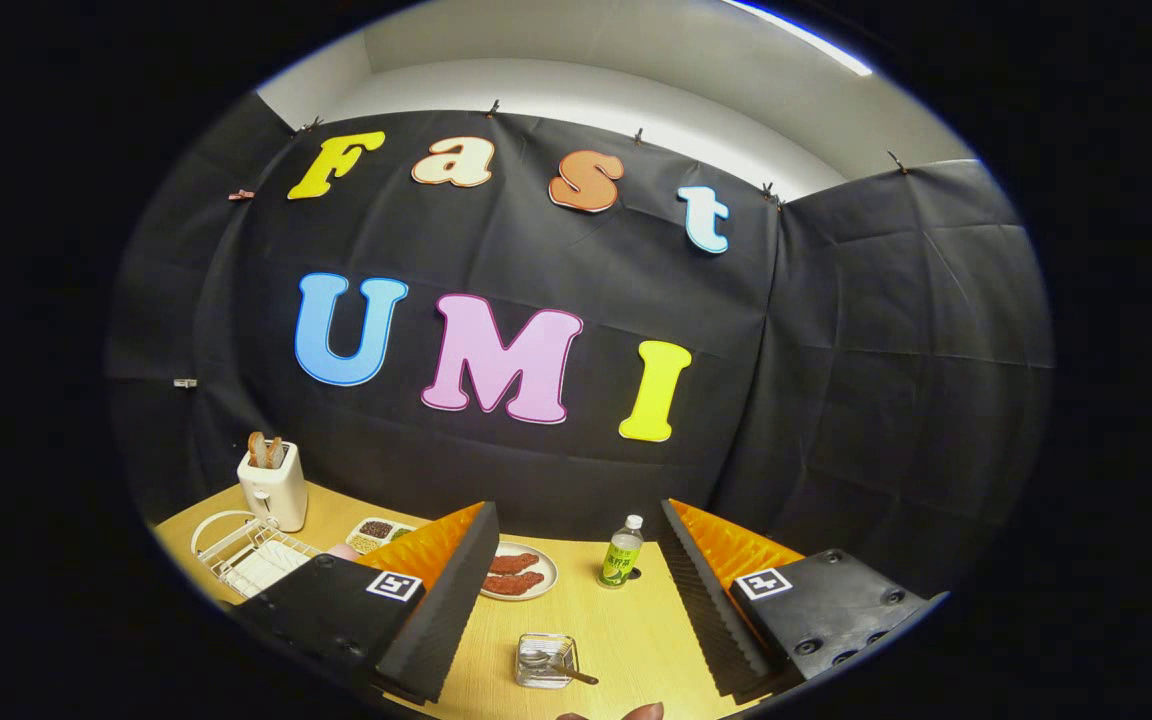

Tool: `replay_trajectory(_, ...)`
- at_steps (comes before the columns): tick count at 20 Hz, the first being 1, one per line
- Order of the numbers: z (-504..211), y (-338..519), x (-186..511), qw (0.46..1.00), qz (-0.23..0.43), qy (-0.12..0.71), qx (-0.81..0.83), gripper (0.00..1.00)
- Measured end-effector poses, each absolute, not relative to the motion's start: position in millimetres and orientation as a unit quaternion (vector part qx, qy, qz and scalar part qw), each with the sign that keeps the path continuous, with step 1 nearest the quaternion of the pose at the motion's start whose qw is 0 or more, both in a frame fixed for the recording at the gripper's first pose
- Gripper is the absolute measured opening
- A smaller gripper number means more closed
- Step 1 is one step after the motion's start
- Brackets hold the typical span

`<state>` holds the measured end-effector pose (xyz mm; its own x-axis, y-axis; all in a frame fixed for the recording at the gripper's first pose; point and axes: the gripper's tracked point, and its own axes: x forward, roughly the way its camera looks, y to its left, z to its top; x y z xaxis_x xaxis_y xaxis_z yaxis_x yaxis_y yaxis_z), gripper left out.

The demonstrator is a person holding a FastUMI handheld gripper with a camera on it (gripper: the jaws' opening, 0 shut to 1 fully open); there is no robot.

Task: Take the plate from the dish rack, then take the spoon from the basket and place it into the plate.

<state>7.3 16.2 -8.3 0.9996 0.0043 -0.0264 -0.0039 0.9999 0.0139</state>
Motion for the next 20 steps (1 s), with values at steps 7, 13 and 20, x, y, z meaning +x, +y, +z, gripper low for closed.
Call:
replay_trajectory(7,-5.6,63.4,10.4,0.998,0.041,0.027,0.024,0.97)
replay_trajectory(13,-37.0,149.9,11.6,0.981,0.134,0.133,0.031,0.97)
replay_trajectory(20,-105.9,232.8,22.5,0.943,0.166,0.286,0.048,0.97)
